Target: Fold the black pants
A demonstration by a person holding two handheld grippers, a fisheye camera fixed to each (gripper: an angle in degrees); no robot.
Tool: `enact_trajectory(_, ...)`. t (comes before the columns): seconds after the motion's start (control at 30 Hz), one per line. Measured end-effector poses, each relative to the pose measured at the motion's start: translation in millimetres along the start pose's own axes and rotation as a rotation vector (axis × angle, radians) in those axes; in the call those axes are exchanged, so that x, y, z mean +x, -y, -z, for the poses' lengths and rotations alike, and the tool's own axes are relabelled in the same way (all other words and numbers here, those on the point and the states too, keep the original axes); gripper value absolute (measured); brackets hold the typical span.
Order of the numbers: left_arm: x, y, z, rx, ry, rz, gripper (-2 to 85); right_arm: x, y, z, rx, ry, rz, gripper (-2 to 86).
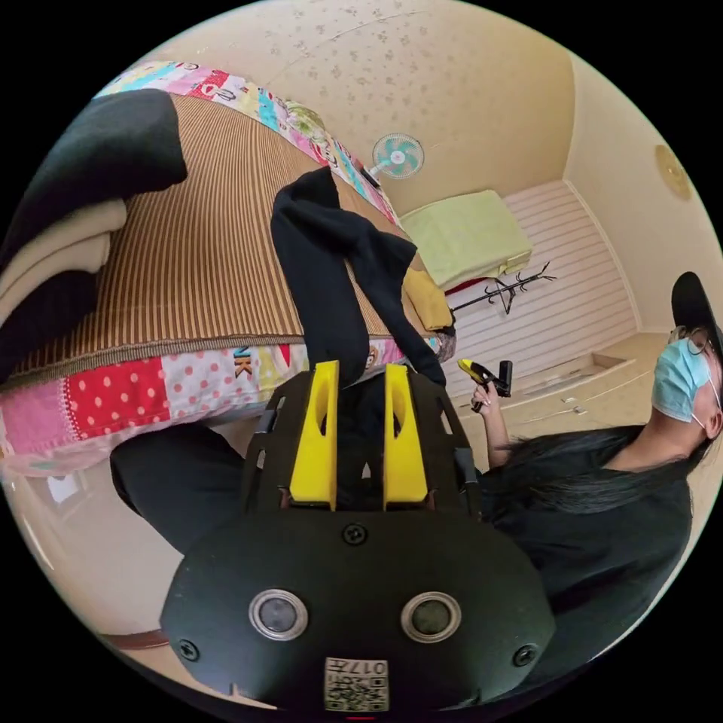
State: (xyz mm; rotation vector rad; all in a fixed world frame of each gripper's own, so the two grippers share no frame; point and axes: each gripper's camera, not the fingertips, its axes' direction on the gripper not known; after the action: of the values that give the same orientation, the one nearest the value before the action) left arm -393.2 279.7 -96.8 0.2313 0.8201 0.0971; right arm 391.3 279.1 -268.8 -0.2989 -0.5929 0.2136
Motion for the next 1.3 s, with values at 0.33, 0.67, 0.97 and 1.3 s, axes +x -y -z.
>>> enact_trajectory(0.33, 33.9, 202.5, -135.6, -0.045, 0.285, -0.265, 9.3, -163.6, 242.5, -181.6, 0.128, -0.058, 0.212, 9.6)
enact_trajectory(0.67, -49.6, 157.4, -266.8, -0.078, 0.556, -0.374, 7.5, -75.4, 400.0, -499.4, -0.393, -0.555, -0.069, 13.1)
enact_trajectory(0.97, -118.8, 163.6, -260.2, -0.119, 0.285, -0.245, 3.6, -102.0, 456.5, -599.8, -0.091, -0.675, 0.178, 13.2)
enact_trajectory(1.3, -139.1, 149.8, -268.5, -0.122, 0.277, -0.245, 2.4, -118.0, 501.3, -631.8, -0.240, -0.755, 0.286, 11.6)
